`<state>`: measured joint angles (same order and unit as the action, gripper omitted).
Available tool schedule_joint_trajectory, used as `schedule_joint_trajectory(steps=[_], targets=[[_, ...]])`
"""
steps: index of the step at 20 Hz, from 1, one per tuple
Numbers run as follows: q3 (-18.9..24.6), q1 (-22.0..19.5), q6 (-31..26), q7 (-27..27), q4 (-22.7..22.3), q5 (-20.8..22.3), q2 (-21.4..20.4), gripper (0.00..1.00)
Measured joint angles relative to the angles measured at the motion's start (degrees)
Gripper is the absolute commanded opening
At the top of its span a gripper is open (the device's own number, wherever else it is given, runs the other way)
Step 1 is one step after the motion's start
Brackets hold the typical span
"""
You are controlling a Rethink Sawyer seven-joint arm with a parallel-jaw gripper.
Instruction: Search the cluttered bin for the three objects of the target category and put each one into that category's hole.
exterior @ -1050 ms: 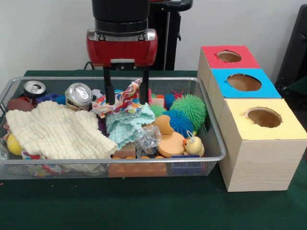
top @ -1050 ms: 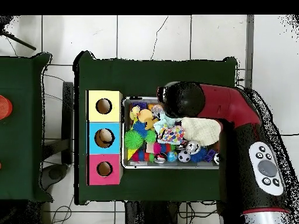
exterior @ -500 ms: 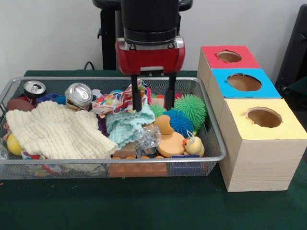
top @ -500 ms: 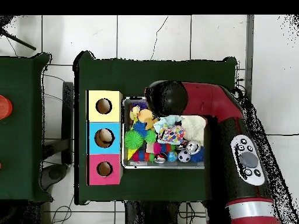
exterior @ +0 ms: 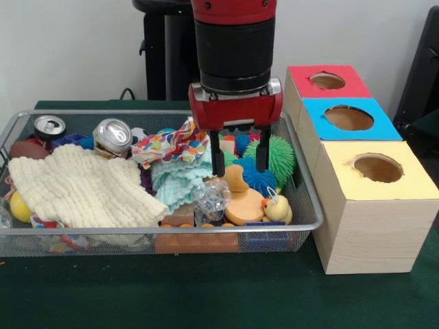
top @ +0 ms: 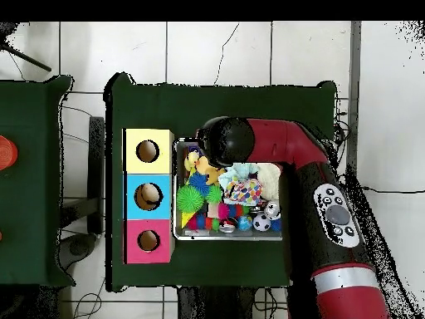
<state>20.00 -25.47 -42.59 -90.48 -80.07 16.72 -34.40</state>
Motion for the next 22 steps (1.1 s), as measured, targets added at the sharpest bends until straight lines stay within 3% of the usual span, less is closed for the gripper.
schedule_joint_trajectory(steps=[7,13,22], targets=[[0.0,0.75,-0.91,0.0,3.63,0.12,2.94,1.0],[0.04,1.63,-8.03,0.0,9.5,0.31,5.57,1.0],[0.06,1.32,-15.53,0.0,13.39,0.62,6.07,1.0]])
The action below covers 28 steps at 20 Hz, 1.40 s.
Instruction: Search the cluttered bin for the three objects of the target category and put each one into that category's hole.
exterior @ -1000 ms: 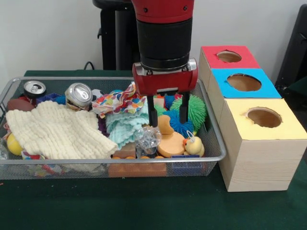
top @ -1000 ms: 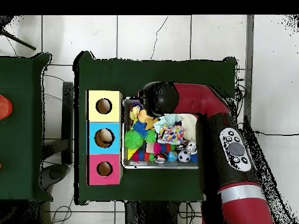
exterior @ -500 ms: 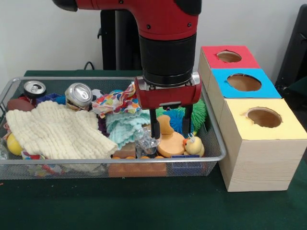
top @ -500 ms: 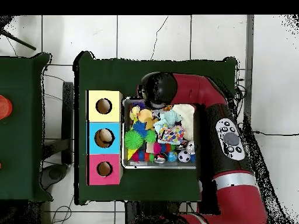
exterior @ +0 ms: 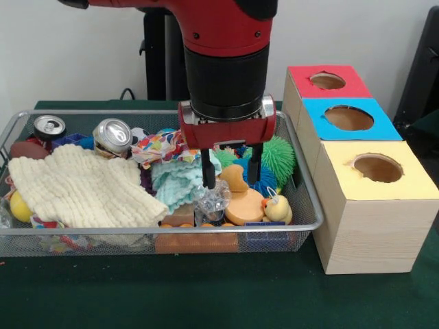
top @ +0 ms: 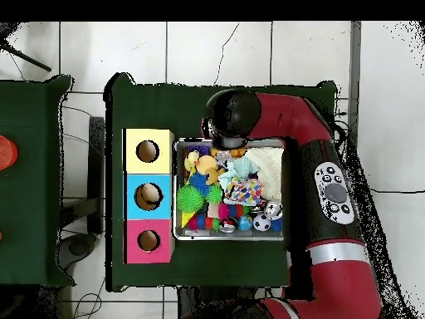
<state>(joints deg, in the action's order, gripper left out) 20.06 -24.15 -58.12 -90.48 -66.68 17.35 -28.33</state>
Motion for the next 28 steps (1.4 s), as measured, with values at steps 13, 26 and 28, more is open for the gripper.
schedule_joint_trajectory(steps=[13,26,28], targets=[[0.42,-3.06,1.88,0.0,-0.55,0.99,-2.81,1.0],[0.49,-5.44,9.3,0.0,-6.33,4.02,-3.78,1.0],[0.49,-5.43,9.34,0.0,-7.39,4.09,-3.78,1.0]])
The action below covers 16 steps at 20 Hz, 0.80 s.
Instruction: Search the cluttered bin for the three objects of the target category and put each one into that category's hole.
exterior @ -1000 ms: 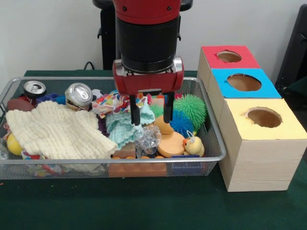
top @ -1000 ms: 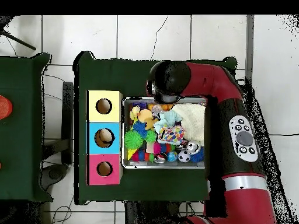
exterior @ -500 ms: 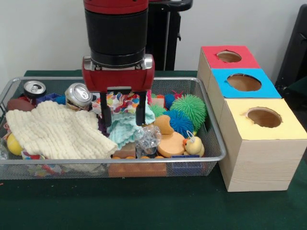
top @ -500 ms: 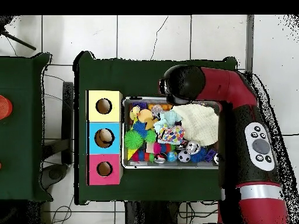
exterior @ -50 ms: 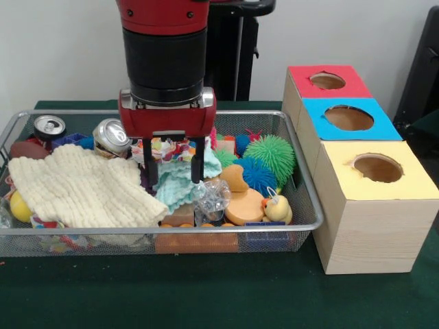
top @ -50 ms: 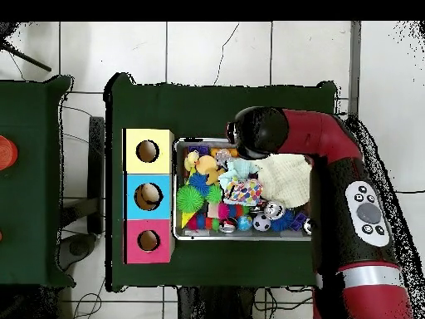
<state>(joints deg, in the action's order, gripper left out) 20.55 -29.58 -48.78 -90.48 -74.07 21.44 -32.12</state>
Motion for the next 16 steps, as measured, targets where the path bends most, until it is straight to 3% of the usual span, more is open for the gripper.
schedule_joint_trajectory(steps=[16], targets=[[0.0,0.75,0.04,0.0,-4.62,0.28,0.23,1.0]])
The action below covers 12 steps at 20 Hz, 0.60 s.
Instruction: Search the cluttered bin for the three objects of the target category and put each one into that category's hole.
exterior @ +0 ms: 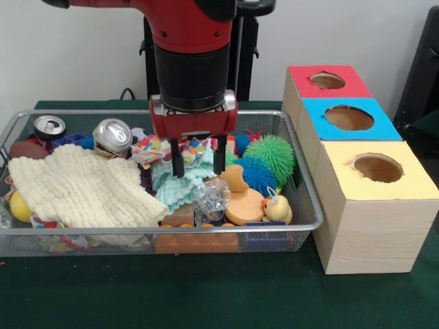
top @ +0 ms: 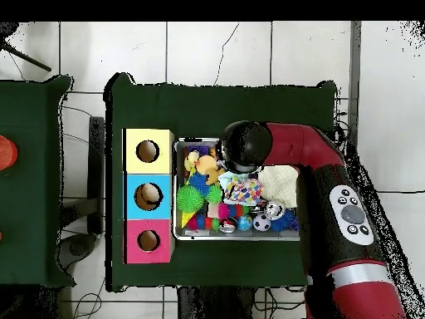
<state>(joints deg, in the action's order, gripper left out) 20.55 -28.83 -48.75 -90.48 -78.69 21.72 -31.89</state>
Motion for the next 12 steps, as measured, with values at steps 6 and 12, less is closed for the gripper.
schedule_joint_trajectory(steps=[6,12], targets=[[0.0,-0.01,1.38,0.0,0.01,0.14,1.08,1.0],[0.0,0.02,3.45,0.0,0.0,0.25,2.56,1.0]])
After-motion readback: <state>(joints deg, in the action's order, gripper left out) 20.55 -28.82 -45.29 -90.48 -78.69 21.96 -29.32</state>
